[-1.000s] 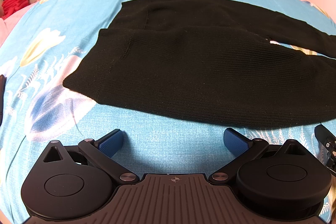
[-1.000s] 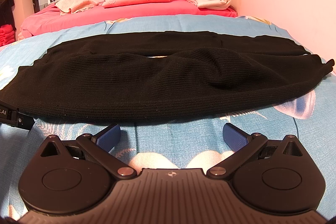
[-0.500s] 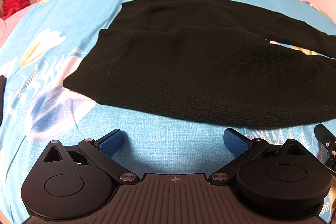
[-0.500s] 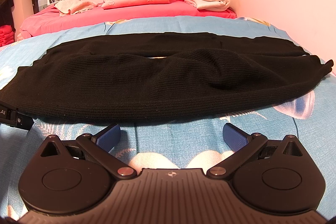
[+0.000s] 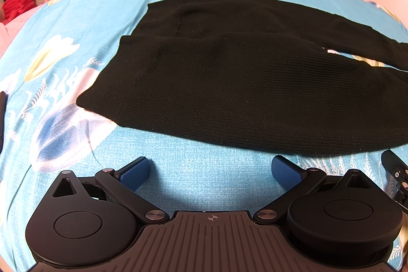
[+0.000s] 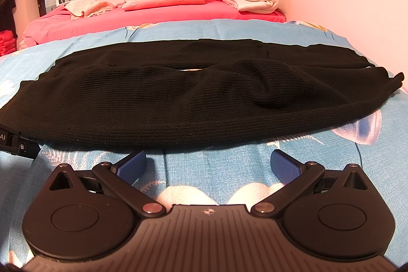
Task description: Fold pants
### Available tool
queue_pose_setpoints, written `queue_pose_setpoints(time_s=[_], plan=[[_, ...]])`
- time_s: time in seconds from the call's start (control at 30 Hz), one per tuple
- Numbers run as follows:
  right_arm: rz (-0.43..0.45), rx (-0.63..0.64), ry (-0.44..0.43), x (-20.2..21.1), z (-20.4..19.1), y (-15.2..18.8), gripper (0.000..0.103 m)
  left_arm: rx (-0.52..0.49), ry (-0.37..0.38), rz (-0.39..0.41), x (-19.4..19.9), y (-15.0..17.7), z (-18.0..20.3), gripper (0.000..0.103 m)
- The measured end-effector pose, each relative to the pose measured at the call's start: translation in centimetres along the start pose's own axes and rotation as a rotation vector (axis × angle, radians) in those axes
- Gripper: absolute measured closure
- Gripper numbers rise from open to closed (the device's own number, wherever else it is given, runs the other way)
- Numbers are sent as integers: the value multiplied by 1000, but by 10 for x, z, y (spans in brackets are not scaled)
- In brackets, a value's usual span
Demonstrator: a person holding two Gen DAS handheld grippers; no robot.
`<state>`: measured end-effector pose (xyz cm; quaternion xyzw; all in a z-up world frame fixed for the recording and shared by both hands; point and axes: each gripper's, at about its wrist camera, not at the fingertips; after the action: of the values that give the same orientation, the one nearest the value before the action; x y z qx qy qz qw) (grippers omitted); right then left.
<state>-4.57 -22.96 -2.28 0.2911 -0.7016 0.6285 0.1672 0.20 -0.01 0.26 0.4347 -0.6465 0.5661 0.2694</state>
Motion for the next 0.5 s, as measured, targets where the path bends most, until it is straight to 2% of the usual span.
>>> queue_pose_setpoints(time_s=[0.5], plan=[[3, 1, 5, -2, 0, 0, 0, 1, 0, 2, 0, 0, 0, 0]])
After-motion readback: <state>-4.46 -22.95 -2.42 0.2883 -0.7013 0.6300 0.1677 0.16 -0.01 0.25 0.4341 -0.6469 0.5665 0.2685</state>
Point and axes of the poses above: each gripper's, at about its wrist camera, not at the fingertips, and x roughly against the way its jaws point, z to its right, y to its underside, and after that the axes turned 15 degrees about -y, right-handed
